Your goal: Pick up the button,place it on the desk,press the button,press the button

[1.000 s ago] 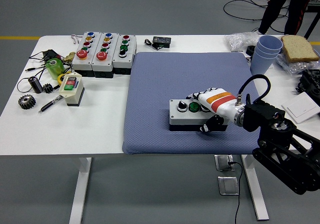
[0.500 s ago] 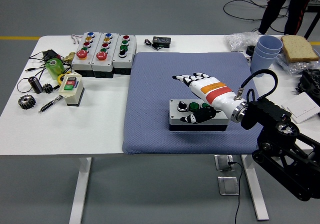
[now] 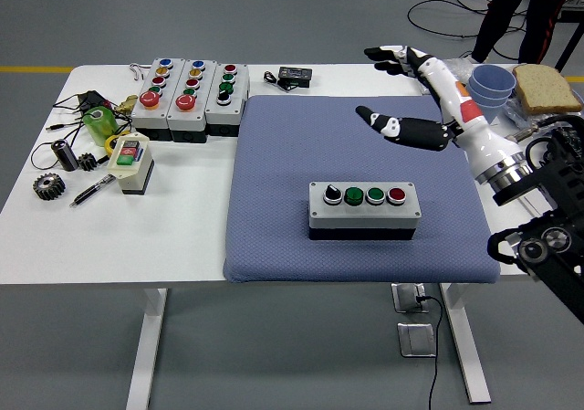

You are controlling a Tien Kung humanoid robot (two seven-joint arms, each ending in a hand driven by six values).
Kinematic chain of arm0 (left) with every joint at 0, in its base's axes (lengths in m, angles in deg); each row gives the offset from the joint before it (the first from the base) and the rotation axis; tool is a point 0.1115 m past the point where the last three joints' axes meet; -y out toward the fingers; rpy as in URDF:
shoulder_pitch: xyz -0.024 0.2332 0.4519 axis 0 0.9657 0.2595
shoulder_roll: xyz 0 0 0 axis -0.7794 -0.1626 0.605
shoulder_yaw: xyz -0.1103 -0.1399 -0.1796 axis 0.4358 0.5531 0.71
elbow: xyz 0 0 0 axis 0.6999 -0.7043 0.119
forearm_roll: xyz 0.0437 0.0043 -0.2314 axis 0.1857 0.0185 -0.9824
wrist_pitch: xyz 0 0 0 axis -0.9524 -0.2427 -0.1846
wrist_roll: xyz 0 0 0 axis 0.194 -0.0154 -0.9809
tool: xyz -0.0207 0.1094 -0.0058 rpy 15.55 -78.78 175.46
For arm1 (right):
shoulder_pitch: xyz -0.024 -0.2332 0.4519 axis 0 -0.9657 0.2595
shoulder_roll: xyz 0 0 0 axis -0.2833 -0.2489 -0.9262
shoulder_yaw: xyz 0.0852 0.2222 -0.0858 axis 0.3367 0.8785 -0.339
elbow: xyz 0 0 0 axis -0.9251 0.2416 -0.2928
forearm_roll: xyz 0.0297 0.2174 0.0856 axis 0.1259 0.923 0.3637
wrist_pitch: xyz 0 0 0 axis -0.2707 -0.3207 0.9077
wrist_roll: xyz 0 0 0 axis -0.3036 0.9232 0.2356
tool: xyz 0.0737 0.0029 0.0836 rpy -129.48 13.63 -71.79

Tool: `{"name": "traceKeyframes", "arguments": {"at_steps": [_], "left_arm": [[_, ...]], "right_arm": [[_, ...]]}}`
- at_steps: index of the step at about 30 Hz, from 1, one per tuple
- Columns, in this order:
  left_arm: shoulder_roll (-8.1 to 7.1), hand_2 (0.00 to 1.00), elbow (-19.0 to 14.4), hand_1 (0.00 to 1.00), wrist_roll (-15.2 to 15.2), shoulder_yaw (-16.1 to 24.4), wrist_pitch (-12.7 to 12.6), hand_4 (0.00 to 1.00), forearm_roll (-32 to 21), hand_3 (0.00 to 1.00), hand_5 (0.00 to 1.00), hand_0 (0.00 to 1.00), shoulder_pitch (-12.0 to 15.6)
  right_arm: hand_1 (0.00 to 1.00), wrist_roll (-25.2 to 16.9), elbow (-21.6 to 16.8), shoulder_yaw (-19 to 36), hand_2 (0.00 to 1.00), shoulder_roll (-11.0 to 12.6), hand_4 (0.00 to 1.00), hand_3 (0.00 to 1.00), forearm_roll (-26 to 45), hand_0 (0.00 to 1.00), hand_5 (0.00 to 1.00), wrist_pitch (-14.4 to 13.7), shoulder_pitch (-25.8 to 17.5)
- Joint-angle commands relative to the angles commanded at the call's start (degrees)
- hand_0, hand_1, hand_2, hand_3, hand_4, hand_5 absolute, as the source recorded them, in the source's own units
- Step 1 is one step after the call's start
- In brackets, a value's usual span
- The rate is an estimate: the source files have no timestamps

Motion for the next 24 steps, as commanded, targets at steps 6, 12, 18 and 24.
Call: {"name": "traceKeyframes", "arguments": {"at_steps": [6,12,18,24], "left_arm": [[0.00,0.694,0.0,0.676,-0.1,0.4,0.0,0.352,0.5,0.612,0.656,0.637,0.1],[0.00,0.693,0.0,0.675,-0.2,0.5,0.0,0.352,0.8,0.612,0.656,0.636,0.1],[0.00,0.693,0.0,0.675,-0.1,0.1,0.0,0.353,0.4,0.611,0.657,0.636,0.0],[0.00,0.693,0.0,0.674,0.0,0.7,0.0,0.353,0.8,0.612,0.657,0.636,-0.3]], "right_arm": [[0.738,1.7,2.4,5.7,0.765,2.4,0.742,0.735,14.5,0.777,0.249,2.3,-3.5],[0.717,0.1,5.1,8.0,0.744,2.6,0.752,0.714,29.0,0.764,0.258,0.2,-6.2],[0.695,-1.5,7.0,8.6,0.722,2.2,0.743,0.691,43.6,0.746,0.248,-2.2,-8.0],[0.695,-0.9,8.3,9.3,0.721,1.6,0.742,0.690,58.1,0.746,0.239,-2.5,-9.0]]}}
